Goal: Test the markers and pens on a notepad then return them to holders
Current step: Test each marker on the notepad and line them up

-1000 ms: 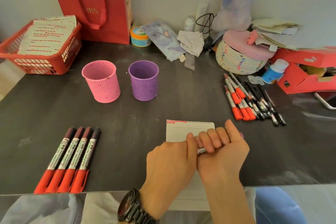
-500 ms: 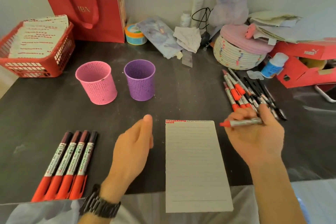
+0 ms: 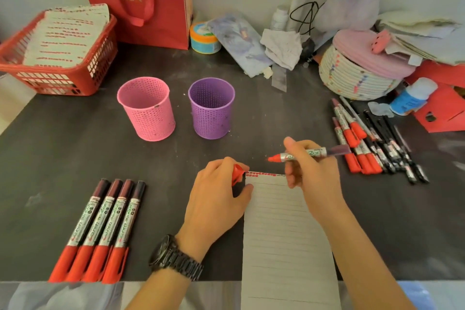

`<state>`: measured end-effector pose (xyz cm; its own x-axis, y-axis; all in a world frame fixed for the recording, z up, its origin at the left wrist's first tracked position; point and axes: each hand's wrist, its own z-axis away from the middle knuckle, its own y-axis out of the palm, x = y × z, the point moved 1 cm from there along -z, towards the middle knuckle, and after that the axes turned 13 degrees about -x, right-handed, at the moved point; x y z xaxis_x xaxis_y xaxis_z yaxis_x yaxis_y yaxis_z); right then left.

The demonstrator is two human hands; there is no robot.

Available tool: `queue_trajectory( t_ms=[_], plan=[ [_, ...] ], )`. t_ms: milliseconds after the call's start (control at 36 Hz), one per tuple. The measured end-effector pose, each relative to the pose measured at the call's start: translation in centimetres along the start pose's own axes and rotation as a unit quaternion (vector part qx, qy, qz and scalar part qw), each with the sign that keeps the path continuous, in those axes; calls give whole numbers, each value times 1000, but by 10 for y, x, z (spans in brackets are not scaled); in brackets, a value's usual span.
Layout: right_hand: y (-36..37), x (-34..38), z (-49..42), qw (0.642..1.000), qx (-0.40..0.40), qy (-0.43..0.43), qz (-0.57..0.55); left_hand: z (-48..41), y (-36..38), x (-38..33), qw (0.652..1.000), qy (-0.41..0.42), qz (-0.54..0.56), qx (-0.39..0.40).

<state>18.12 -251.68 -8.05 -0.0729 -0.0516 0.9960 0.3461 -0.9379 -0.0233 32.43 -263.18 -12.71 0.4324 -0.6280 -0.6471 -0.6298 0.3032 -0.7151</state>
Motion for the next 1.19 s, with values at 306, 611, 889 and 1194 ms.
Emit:
queue_trajectory(
  t_ms=[306,611,889,1194],
  plan=[
    [10,-37,-7,983,-91,-95,127,-1,3,2,1000,18,-8,-13],
    [13,-39,-6,976,-90,-119,156,-2,5,1,1000,-4,-9,-11],
    [16,-39,-7,974,-89,-111,178,-3,4,-1,1000,-27,-9,2],
    [14,-42,-8,970,-93,-118,190,-3,5,2,1000,-18,-10,-7]
  ],
)
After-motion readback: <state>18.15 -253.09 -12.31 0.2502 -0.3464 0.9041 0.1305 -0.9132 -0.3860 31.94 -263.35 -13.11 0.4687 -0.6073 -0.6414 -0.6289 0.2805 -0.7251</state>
